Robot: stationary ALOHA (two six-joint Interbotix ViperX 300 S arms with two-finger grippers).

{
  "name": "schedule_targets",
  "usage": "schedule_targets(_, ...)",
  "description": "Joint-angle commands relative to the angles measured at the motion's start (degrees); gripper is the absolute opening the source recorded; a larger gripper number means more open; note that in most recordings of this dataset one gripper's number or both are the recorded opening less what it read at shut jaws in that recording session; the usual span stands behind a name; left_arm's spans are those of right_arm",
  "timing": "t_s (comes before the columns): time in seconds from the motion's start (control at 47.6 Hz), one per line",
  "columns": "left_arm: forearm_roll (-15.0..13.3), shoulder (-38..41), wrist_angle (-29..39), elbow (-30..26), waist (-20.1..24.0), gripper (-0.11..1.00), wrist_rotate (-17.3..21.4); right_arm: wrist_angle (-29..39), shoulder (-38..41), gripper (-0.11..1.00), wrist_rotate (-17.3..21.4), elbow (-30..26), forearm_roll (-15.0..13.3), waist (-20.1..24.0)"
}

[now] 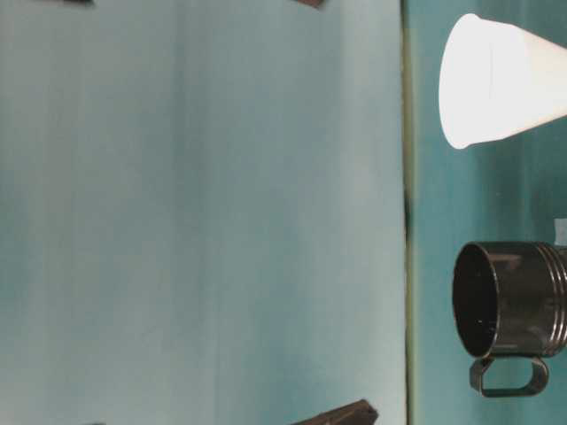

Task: Holding the cup holder with the left arm, the right arm places the cup into the cup holder.
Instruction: 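Move both grippers forward toward the black holder and white cup, then lower left gripper onto black holder rim, right gripper onto white cup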

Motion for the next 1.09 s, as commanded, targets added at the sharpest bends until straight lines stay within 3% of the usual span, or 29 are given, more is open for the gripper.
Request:
schedule_targets(0.0,0.1,0.7,0.8,-3.4,0.0,0.03,0.4,0.4,7.4,0.02,0.2,-3.3,-0.1,-0.2)
schedule_targets(0.441,0.1,6.3,9.8,-8.8,0.0,0.03,0.3,11.5,14.9,0.02,-0.4,-12.3,-4.0,-0.1)
schedule_targets(0.819,0.1,8.6,17.2,-11.3,-1.4,0.03,4.5,12.7,15.5,0.02,-0.5,-14.2,-4.0,0.1)
schedule_targets(1.071,0.1,8.7,19.2,-12.3,-1.3,0.03,4.7,13.3,14.6,0.02,-0.4,-15.2,-4.0,0.1)
